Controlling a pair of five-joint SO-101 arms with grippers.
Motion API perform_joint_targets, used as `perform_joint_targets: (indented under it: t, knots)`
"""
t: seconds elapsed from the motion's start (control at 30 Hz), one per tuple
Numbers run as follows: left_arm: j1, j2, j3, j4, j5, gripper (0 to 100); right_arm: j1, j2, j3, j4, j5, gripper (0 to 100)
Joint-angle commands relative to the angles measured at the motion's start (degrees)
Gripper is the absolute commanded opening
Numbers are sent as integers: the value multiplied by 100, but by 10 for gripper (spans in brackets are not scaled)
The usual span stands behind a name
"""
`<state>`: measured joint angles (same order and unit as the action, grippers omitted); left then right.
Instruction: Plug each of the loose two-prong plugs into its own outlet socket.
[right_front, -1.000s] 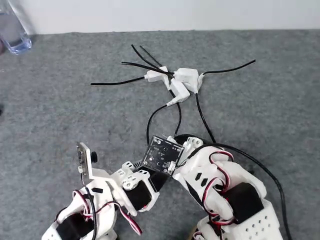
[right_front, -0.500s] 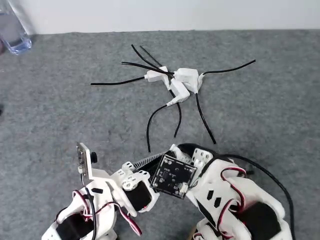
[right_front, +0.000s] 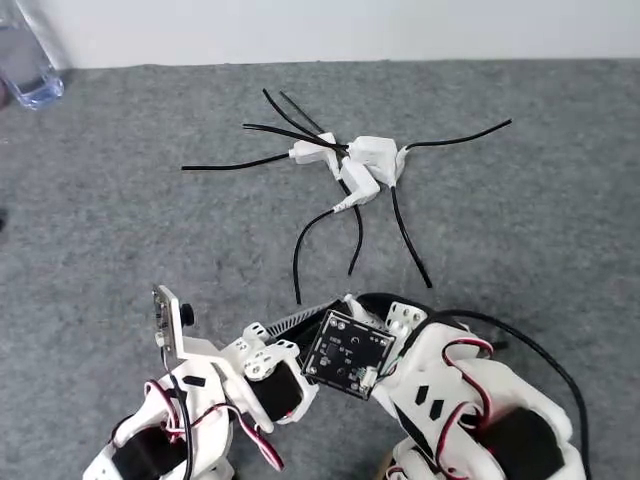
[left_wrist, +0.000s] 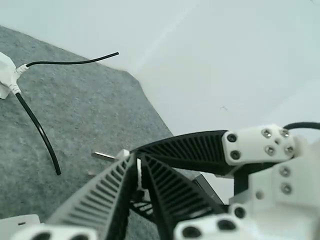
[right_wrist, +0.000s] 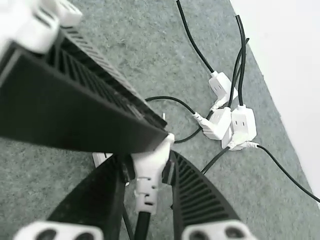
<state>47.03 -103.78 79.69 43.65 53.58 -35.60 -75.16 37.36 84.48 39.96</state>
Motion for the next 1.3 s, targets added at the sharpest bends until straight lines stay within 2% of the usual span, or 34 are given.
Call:
perform_joint_targets:
  t: [0.0,0.17,1.27]
  knots:
    - [18,-62,-207,26,26,13,-101,-31,-563,189,-62,9]
    - [18,-62,-207,26,26,13,-453,-40,-738,365,-70,9]
    - [18,-62,-207,26,26,13,-435,-400,-1248,312,-343,10]
